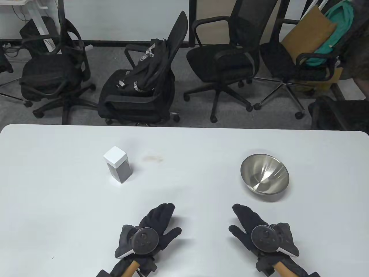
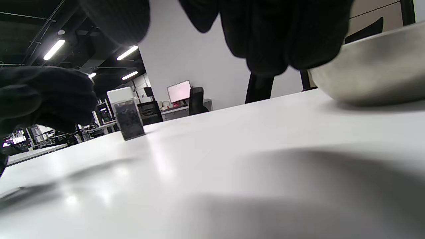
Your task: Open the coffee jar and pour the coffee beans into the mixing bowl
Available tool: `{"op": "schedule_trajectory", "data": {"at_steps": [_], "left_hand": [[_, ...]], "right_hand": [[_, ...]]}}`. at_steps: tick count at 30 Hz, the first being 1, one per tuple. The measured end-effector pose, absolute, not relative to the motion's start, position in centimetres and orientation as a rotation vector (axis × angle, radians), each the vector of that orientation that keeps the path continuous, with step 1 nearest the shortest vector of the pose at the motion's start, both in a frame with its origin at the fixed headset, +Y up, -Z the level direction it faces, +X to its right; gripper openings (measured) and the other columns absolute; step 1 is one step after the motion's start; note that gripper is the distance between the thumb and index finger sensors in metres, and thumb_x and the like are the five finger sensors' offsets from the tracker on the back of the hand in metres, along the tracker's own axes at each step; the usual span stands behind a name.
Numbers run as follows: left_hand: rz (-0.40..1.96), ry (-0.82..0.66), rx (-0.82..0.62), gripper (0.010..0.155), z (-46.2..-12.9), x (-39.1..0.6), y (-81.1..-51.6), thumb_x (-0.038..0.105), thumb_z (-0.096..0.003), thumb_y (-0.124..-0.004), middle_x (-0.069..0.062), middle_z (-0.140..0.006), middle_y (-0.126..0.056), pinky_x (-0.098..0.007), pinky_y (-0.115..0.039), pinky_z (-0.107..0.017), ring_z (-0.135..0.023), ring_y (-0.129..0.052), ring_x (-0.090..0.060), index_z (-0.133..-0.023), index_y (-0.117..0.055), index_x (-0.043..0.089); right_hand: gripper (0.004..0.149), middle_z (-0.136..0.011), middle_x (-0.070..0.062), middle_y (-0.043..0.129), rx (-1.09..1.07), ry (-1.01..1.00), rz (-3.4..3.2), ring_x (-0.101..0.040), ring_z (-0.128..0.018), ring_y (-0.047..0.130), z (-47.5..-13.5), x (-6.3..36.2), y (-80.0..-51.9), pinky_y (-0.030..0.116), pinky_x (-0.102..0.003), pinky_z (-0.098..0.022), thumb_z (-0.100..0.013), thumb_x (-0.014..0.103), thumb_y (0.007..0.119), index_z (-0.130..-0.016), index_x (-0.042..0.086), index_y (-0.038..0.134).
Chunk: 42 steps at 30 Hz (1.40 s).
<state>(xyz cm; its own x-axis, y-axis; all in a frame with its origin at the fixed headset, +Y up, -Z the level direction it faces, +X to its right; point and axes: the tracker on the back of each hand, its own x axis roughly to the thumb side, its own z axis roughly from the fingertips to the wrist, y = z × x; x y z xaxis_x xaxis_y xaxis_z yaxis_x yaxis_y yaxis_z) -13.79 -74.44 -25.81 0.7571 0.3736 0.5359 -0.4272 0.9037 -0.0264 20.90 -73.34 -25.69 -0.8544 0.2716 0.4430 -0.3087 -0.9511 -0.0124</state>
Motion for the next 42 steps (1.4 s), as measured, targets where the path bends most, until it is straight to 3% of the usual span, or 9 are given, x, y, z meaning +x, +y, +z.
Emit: {"op": "schedule_trajectory", "data": {"at_steps": [22, 33, 42], "left_hand": [[0.527, -0.463, 0.14, 0.085, -26.3, -15.1, -73.8, 0.056, -0.0575, -0.075, -0.026, -0.116, -0.059, -0.064, -0.071, -0.069, -0.1, -0.074, -0.048, -0.12, -0.047, 0.005], [0.72, -0.054, 0.227, 0.103, -29.7, -21.4, -73.2, 0.058, -0.0553, -0.081, -0.031, -0.116, -0.047, -0.064, -0.066, -0.071, -0.102, -0.064, -0.054, -0.119, -0.032, -0.005], [0.759, 0.191, 0.184, 0.111, -34.7, -26.5, -74.8, 0.056, -0.0539, -0.084, -0.033, -0.12, -0.033, -0.062, -0.06, -0.077, -0.109, -0.056, -0.053, -0.118, -0.018, -0.006]], "right_hand": [[0.071, -0.106, -0.034, 0.058, 0.662, -0.142, 2.778, -0.05, -0.088, 0.075, -25.3, 20.8, -73.0, 0.071, -0.062, -0.063, -0.064, 0.044, 0.065, -0.115, 0.002, 0.038], [0.072, -0.107, -0.034, 0.057, 0.663, -0.135, 2.778, -0.05, -0.088, 0.074, -25.2, 20.8, -73.0, 0.071, -0.062, -0.063, -0.064, 0.045, 0.065, -0.115, 0.001, 0.037], [0.073, -0.106, -0.034, 0.057, 0.643, -0.118, 2.785, -0.05, -0.088, 0.074, -25.5, 21.0, -73.3, 0.07, -0.063, -0.063, -0.064, 0.044, 0.065, -0.115, 0.001, 0.037]]}}
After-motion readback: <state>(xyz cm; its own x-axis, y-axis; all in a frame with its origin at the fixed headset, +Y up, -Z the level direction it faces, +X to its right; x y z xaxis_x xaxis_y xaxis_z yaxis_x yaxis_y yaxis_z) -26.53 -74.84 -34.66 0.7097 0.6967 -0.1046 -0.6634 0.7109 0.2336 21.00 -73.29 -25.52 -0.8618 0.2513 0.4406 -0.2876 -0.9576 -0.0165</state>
